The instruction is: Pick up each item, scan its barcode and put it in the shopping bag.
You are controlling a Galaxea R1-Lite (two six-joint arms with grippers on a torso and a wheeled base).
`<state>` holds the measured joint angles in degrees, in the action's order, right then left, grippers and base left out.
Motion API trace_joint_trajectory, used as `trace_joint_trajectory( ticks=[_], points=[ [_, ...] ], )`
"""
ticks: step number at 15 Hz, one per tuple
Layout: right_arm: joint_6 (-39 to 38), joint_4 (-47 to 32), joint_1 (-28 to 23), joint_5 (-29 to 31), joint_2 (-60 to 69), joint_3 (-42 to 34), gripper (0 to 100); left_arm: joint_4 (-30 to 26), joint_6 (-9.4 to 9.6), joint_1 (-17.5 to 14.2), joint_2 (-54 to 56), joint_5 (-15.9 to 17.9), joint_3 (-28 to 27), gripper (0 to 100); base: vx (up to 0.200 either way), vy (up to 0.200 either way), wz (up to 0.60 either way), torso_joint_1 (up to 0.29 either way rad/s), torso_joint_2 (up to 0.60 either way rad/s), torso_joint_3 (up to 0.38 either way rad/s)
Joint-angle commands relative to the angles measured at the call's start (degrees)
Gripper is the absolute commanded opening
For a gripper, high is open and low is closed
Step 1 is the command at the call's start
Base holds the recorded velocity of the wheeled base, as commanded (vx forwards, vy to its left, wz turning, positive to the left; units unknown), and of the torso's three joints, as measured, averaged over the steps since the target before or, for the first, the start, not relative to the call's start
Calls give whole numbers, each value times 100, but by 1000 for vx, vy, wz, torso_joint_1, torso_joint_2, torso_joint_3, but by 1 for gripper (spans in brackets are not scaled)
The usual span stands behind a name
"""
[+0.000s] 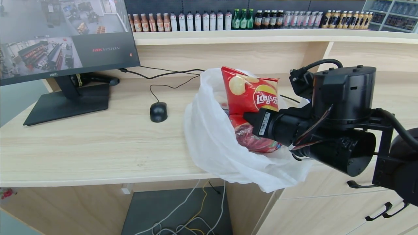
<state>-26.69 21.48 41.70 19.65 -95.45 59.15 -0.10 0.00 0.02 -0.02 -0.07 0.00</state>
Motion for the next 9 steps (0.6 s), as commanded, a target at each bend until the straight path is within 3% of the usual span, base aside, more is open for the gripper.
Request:
trace_joint_trajectory(
  ticks=[1,9],
  points=[
    [-3,5,13,12,-17,9,100,1,0,-2,2,-1,0,100,0,0,0,0,0,0],
    [375,14,92,74,651,-105,100,10,0,-2,2,-1,0,100,0,0,0,0,0,0]
  ],
)
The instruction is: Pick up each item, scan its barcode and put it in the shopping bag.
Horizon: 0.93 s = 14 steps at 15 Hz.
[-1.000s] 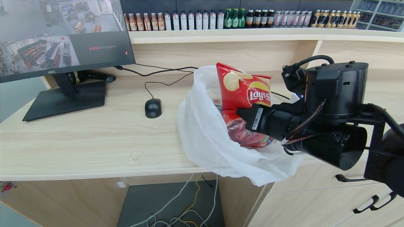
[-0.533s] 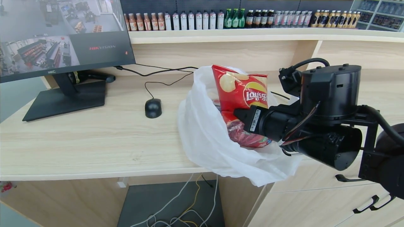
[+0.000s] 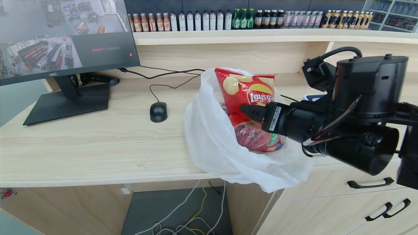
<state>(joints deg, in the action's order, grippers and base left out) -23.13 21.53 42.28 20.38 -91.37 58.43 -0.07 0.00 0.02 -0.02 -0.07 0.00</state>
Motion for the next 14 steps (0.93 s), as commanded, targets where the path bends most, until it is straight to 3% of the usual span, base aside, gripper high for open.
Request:
trace_joint_trajectory(
  ticks=[1,3,6,9,14],
  points=[
    [177,18,70,1,436,-148,100,-1,0,-2,2,-1,0,100,0,0,0,0,0,0],
    [493,150,70,-8,761,-420,100,-1,0,6,2,-1,0,100,0,0,0,0,0,0],
    [1302,2277,114,-26,1244,-1923,100,-1,0,-2,2,-1,0,100,0,0,0,0,0,0],
    [1926,4430,123,-175,981,-2890,100,-1,0,-2,2,-1,0,100,0,0,0,0,0,0],
    [2708,5300,35,-1520,893,-2934,100,-1,0,-2,2,-1,0,100,0,0,0,0,0,0]
  ],
)
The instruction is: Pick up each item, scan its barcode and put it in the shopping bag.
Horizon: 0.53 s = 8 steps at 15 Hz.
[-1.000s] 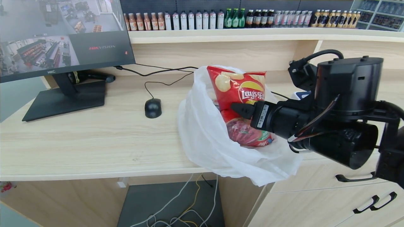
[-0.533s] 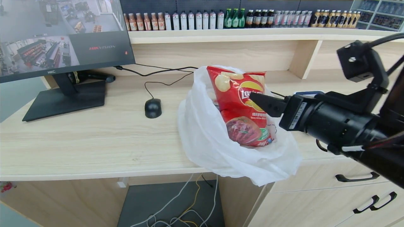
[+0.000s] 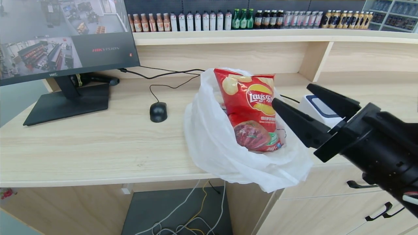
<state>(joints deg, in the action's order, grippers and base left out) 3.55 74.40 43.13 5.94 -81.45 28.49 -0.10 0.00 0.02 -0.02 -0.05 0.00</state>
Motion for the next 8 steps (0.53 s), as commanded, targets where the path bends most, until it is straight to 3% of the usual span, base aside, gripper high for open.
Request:
trace_joint_trajectory(
  ticks=[1,8],
  points=[
    [234,418,-103,-93,-223,166,100,1,9,-2,2,-4,0,100,0,0,0,0,0,0],
    [594,901,-428,-58,-539,-54,100,1,-18,-2,2,-4,0,100,0,0,0,0,0,0]
  ],
)
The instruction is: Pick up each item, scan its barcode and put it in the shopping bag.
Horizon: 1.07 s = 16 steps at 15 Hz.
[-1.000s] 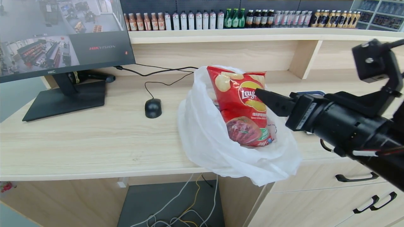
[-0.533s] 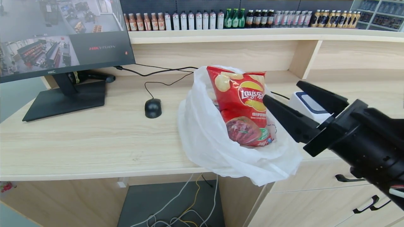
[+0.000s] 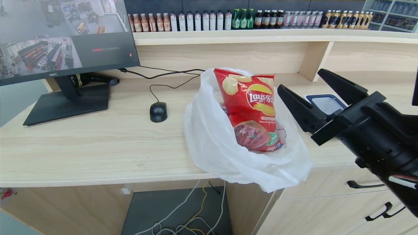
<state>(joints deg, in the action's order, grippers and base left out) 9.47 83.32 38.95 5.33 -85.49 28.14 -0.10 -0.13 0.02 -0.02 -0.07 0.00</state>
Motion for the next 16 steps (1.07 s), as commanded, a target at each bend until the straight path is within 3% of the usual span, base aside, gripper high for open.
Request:
trace_joint_trajectory(
  ticks=[1,3,9,16],
  points=[
    [2,17,-10,3,-134,-71,100,1,-13,-2,2,-1,0,100,-200,0,0,2,2,12],
    [-33,52,-151,-5,-169,-10,100,1,-4,6,2,-1,0,100,-200,0,0,2,2,2],
    [-103,96,-247,-14,-222,-36,100,1,-4,6,2,-1,0,100,0,0,0,0,0,0],
    [-165,105,-256,-14,-249,-19,100,1,-31,-2,2,-1,0,100,0,-200,0,4,2,2]
  ],
)
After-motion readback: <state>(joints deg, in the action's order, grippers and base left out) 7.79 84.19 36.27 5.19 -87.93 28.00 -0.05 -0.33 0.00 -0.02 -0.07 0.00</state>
